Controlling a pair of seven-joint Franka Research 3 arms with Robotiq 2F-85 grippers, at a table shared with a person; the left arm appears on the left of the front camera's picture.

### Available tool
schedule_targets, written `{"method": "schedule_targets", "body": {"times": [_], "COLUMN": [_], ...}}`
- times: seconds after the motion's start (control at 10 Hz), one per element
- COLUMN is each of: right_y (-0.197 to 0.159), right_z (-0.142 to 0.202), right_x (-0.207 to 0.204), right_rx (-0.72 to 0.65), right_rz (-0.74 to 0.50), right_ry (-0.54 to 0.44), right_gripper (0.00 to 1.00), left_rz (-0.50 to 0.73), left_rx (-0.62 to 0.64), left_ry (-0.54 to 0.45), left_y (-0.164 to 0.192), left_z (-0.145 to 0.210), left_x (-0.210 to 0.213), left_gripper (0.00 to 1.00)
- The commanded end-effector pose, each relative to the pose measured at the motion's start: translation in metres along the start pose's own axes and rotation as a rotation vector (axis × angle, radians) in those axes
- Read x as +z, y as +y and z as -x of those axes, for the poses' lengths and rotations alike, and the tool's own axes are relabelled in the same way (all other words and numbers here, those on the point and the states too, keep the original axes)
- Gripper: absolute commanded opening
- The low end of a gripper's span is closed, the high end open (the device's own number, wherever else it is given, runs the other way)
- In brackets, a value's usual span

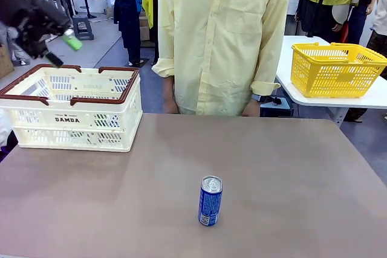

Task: Place the drinks into the Shopping basket.
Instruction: Pick up one drink and place it into the Shopping basket.

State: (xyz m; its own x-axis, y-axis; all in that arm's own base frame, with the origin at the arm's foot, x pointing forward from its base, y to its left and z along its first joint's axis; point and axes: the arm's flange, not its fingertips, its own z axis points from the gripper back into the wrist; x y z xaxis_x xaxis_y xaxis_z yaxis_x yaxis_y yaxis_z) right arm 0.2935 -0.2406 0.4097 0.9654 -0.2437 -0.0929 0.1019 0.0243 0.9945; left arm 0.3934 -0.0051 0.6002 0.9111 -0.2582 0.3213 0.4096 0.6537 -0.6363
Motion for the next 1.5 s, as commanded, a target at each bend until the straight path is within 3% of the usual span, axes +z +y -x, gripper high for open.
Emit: {"method": "schedule_targets", "body": {"times": [0.0,0.2,0.3,0.5,1.4], "right_y": [0.004,0.004,0.004,0.004,0.004], "right_z": [0.003,0.003,0.003,0.003,0.003], "right_x": [0.000,0.000,0.000,0.000,0.000], "right_rx": [-0.012,-0.012,-0.012,-0.012,-0.012], "right_rz": [-0.005,-0.005,-0.005,-0.005,-0.005], "right_ry": [0.000,0.000,0.000,0.000,0.000], "right_gripper": [1.00,1.00,1.00,1.00,1.00], "left_rz": [0.313,0.409,0.396,0.400,0.400], "left_rx": [-0.050,0.014,0.033,0.006,0.006], "left_ry": [0.001,-0.090,-0.157,-0.095,-0.095], "left_y": [0.049,0.088,0.099,0.094,0.094], "left_z": [0.058,0.110,0.125,0.121,0.121], "left_x": [-0.015,-0.042,-0.047,-0.044,-0.044], "left_gripper": [1.00,1.00,1.00,1.00,1.00]}}
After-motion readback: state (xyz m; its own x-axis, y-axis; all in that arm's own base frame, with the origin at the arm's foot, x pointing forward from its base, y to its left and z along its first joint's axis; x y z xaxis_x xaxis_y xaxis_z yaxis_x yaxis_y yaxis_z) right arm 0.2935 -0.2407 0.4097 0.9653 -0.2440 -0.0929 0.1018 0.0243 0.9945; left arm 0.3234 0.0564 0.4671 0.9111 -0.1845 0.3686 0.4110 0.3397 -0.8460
